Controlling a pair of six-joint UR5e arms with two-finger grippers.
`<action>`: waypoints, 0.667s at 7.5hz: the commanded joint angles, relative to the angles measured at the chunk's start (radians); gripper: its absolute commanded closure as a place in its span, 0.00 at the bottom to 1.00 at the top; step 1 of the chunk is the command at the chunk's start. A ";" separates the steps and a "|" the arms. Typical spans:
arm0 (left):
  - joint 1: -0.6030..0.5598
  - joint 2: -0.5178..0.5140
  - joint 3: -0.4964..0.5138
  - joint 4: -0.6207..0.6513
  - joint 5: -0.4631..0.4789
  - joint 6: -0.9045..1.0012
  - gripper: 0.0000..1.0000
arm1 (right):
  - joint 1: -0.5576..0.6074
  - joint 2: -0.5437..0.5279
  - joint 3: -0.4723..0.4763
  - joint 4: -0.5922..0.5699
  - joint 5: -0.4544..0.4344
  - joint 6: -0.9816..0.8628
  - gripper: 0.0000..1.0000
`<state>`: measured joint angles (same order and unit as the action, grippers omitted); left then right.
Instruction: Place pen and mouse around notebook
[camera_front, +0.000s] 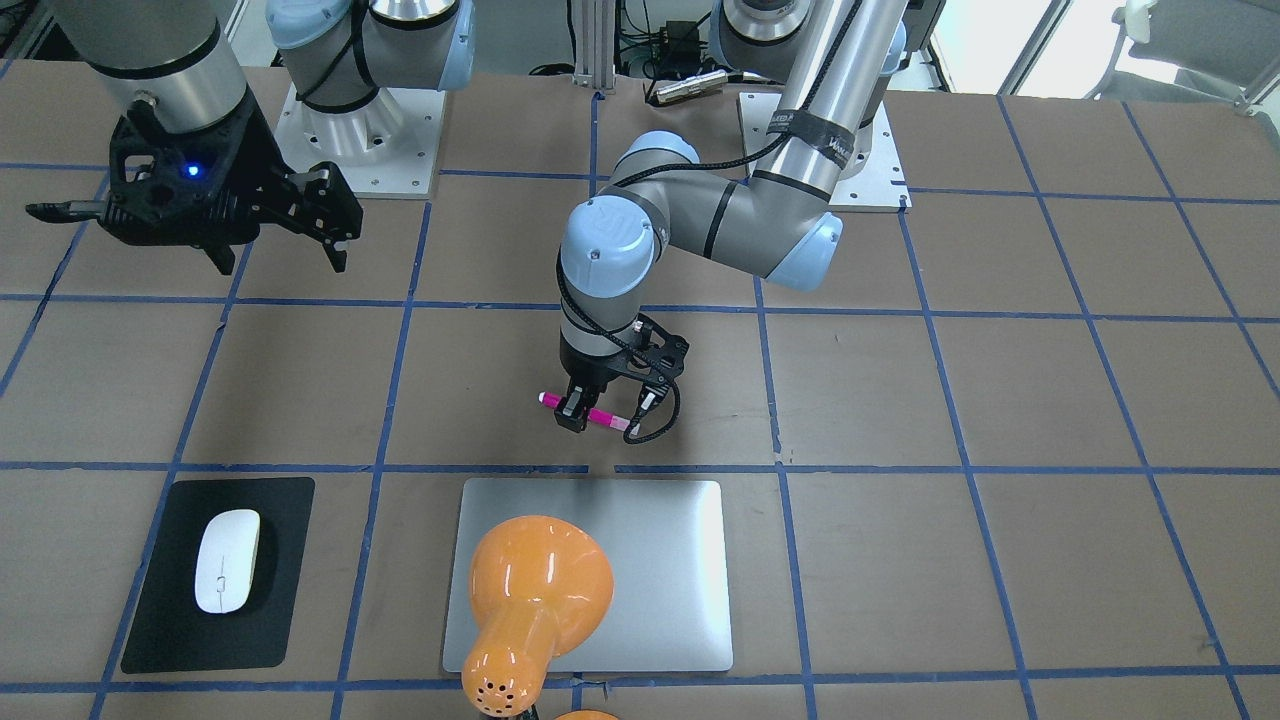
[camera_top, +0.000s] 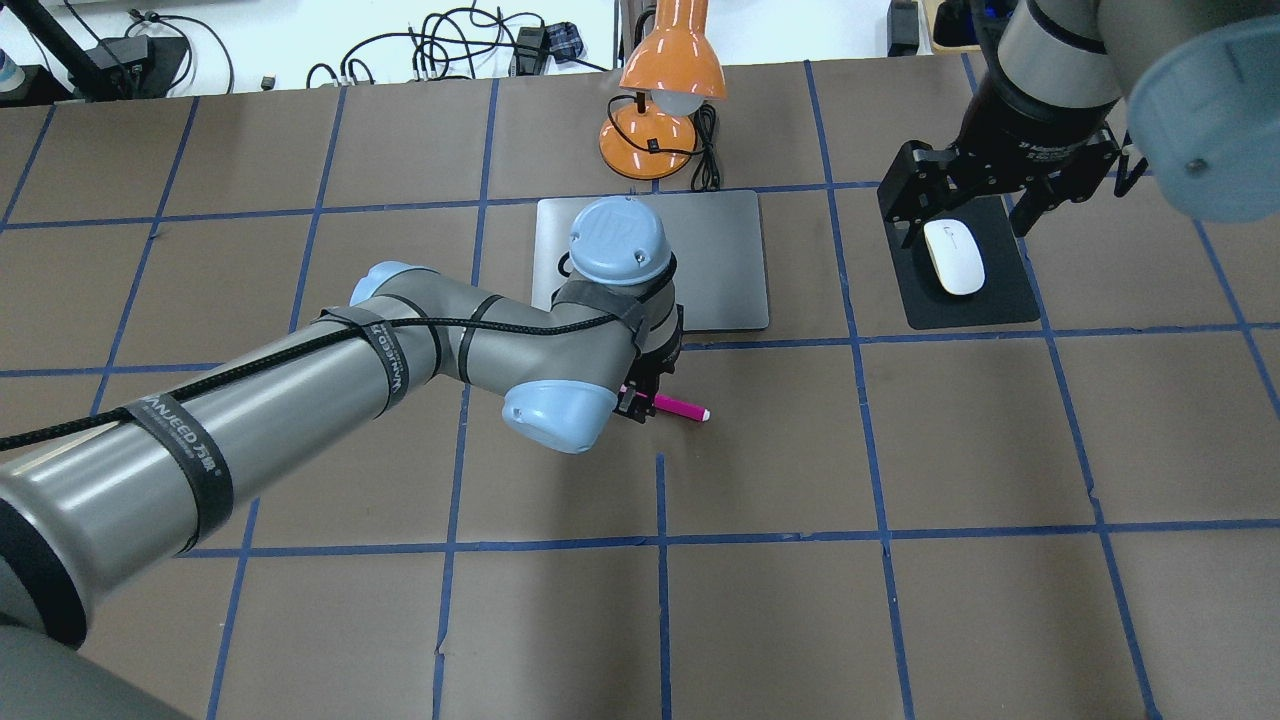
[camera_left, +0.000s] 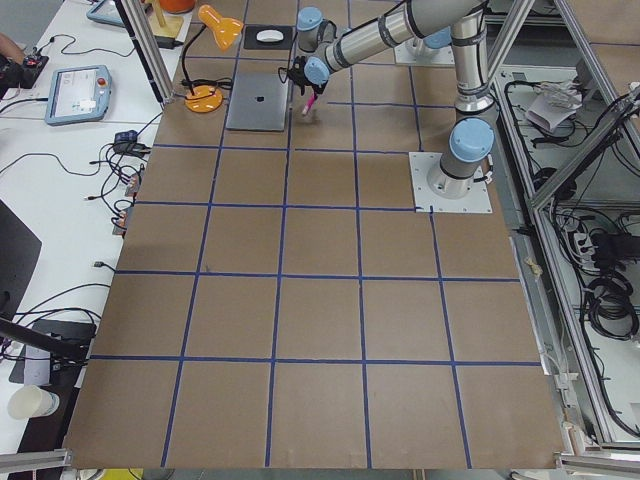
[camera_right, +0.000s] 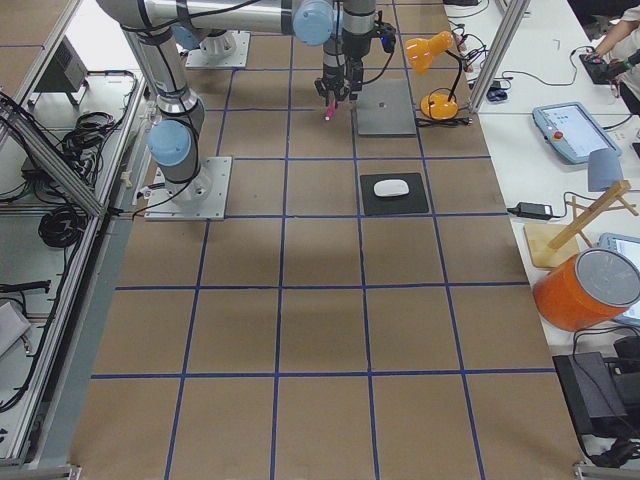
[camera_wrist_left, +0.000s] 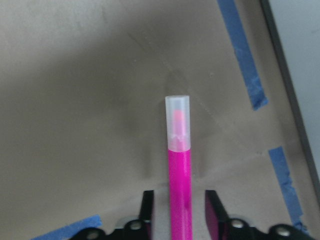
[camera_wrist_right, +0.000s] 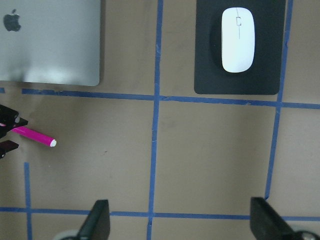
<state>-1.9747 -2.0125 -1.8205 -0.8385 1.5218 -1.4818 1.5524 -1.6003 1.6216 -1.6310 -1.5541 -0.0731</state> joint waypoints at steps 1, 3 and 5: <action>0.069 0.034 0.003 -0.023 -0.023 0.366 0.00 | 0.003 0.028 -0.044 0.011 0.026 0.009 0.00; 0.164 0.081 0.038 -0.133 -0.055 0.618 0.00 | 0.008 0.061 -0.096 0.022 -0.006 0.009 0.00; 0.297 0.132 0.131 -0.339 -0.051 0.978 0.00 | 0.038 0.075 -0.128 0.057 -0.017 0.021 0.00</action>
<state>-1.7626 -1.9118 -1.7476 -1.0544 1.4718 -0.7263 1.5685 -1.5332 1.5089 -1.5901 -1.5620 -0.0610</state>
